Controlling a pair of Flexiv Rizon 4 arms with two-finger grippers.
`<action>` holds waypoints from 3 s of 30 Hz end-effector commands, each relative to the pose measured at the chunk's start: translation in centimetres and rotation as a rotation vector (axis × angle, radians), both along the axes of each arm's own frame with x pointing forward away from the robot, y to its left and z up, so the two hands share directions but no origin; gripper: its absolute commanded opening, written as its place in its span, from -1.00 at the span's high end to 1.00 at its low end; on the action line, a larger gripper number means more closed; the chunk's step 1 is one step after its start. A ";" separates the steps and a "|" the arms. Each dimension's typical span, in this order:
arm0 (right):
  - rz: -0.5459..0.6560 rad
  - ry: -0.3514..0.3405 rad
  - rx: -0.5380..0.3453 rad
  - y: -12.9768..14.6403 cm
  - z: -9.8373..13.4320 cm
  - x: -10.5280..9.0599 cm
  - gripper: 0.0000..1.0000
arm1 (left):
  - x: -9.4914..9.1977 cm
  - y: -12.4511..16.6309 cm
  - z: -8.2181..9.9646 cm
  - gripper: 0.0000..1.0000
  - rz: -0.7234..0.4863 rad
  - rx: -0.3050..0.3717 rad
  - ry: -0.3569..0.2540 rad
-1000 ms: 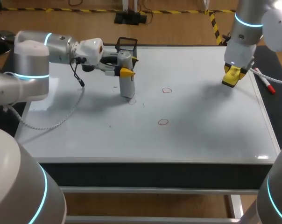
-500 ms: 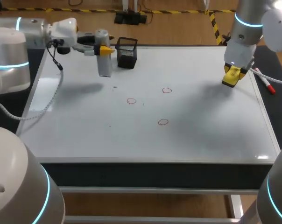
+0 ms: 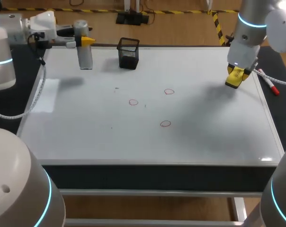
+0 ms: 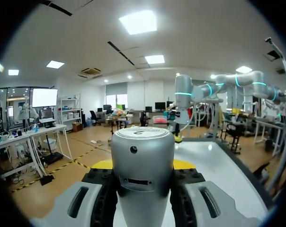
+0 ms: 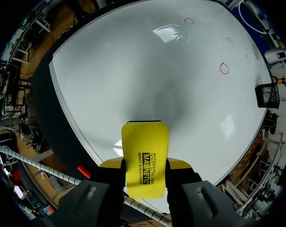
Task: Pick up the inspection probe, press it on each red-marked spot on the whiteboard one by one, put down the probe, pick up the eraser, and wipe off all the red marks.
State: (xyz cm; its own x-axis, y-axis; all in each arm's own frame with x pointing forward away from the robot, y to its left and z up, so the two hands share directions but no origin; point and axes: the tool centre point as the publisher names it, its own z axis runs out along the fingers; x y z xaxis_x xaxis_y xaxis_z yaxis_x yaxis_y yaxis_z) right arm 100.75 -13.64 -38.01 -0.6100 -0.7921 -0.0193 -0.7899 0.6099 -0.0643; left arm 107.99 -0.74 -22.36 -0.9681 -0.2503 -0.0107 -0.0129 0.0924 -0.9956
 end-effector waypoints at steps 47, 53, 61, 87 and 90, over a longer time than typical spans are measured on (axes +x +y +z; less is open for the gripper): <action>0.595 -0.006 0.029 30.9 0.3 -4.8 1.00 | 1.7 2.5 -0.6 1.00 0.030 -0.028 0.020; 0.641 -0.006 0.008 35.9 -0.6 -5.8 1.00 | 1.7 2.5 -0.6 1.00 0.030 -0.028 0.020; 0.659 -0.017 -0.053 39.8 -1.8 -6.1 1.00 | 1.7 2.5 -0.6 1.00 0.030 -0.028 0.020; 0.717 0.016 -0.078 42.9 -4.2 -6.4 1.00 | 1.7 2.5 -0.6 1.00 0.030 -0.028 0.020; 0.706 0.016 -0.075 42.3 -4.3 -6.3 1.00 | 1.7 2.5 -0.6 1.00 0.030 -0.028 0.020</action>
